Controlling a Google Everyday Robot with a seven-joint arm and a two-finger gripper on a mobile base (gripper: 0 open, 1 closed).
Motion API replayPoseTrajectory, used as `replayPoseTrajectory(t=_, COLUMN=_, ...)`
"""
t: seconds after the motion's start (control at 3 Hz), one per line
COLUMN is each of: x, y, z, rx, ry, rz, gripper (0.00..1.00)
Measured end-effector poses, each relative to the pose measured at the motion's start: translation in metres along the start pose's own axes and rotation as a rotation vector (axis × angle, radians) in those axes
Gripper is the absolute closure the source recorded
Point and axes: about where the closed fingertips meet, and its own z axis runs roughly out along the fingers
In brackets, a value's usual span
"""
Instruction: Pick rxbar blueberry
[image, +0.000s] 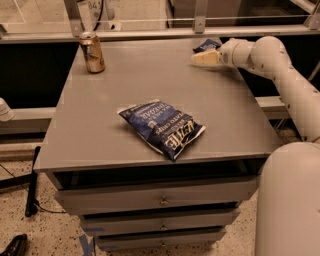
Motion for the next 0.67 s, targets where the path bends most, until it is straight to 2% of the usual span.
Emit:
replayPoseTrajectory(t=0.33, x=0.0003, y=-0.0041, z=0.0051, rx=0.001, ry=0.007, rz=0.013, gripper=0.00)
replayPoseTrajectory(t=0.67, x=-0.0019, y=-0.0019, z=0.0109, rx=-0.011, ry=0.009, rz=0.019, gripper=0.16)
